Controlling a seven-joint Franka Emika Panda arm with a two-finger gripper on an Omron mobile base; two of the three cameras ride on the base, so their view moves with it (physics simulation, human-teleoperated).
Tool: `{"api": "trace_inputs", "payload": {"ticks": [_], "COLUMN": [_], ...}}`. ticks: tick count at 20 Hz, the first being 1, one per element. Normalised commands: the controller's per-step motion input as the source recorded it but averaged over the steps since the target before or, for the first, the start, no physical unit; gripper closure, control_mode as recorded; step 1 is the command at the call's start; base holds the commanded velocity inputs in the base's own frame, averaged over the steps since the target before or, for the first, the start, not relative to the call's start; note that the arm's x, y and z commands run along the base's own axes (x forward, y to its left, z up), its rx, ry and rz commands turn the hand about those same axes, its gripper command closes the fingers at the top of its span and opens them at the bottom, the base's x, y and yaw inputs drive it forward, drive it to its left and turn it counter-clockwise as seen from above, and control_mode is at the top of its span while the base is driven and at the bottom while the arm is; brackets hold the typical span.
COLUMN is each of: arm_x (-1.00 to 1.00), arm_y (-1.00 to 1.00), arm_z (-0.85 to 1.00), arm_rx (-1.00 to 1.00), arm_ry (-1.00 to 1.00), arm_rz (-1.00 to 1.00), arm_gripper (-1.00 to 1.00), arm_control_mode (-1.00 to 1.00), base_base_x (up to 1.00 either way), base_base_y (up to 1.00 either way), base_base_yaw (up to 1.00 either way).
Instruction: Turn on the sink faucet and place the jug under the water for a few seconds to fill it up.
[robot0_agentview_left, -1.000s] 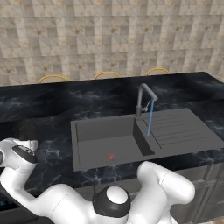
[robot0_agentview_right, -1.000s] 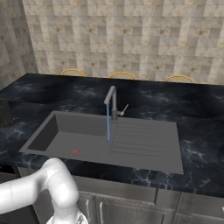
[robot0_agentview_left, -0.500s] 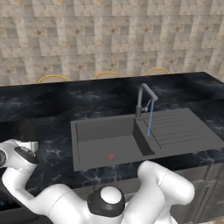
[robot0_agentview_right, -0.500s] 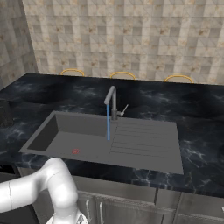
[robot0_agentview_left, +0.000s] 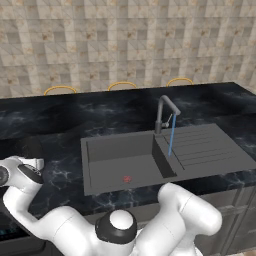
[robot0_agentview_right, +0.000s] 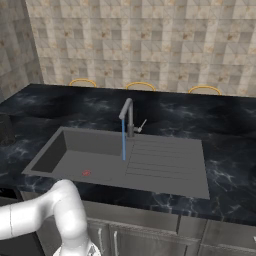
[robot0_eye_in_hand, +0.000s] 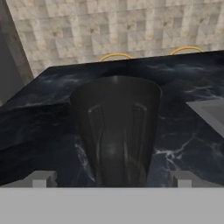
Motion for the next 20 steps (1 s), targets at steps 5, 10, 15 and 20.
{"api": "trace_inputs", "payload": {"ticks": [5, 10, 15, 20], "arm_x": [0.21, 0.21, 0.18, 0.12], "arm_y": [0.00, 0.00, 0.00, 0.00], "arm_z": [-0.09, -0.14, -0.13, -0.12], "arm_rx": [0.00, 0.00, 0.00, 0.00], "arm_ry": [0.01, 0.02, 0.01, 0.01], "arm_rz": [0.00, 0.00, 0.00, 0.00], "arm_gripper": [-1.00, -1.00, -1.00, -1.00], "arm_control_mode": [-1.00, -1.00, -1.00, -1.00], "base_base_x": [0.00, 0.00, 0.00, 0.00], "base_base_y": [0.00, 0.00, 0.00, 0.00], "base_base_yaw": [0.00, 0.00, 0.00, 0.00]}}
